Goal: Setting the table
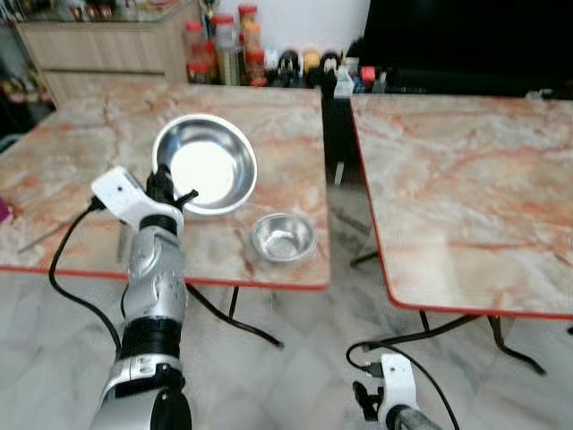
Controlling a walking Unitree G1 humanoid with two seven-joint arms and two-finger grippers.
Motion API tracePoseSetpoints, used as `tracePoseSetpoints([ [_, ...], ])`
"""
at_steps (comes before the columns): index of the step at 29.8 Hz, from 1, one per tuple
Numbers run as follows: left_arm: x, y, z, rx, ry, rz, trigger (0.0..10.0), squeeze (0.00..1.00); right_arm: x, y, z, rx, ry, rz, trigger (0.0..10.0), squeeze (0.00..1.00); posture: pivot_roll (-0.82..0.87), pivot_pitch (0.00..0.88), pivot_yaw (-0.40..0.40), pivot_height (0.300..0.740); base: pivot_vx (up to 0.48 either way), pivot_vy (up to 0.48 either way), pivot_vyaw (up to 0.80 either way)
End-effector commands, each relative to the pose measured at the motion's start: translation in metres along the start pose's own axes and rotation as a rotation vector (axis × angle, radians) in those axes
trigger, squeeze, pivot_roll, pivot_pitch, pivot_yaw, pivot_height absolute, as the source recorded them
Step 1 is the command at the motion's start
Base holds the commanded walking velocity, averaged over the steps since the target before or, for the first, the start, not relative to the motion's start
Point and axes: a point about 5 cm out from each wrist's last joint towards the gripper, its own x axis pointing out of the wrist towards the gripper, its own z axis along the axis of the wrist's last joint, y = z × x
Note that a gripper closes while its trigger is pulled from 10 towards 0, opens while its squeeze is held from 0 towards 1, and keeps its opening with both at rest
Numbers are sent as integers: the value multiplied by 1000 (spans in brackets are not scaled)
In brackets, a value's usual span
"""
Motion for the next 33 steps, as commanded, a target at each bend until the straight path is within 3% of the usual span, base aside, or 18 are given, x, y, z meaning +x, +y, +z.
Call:
tracePoseSetpoints([
  [1, 7, -5, 18, -2, -63, -19, 10000, 0, 1, 1, 4, 14, -12, -3, 10000, 0, -28, 0, -36, 728, 0, -416, 0],
  [7, 11, -12, 25, 1, -87, -48, 10000, 0, 1, 1, 4, 24, -15, -5, 10000, 0, -29, 0, -34, 728, 0, -414, 0],
  [33, 5, -28, 13, -4, -44, -117, 10000, 0, 0, -3, 4, 0, -22, -29, 10000, 0, -40, 0, -23, 728, 0, -407, 73],
])
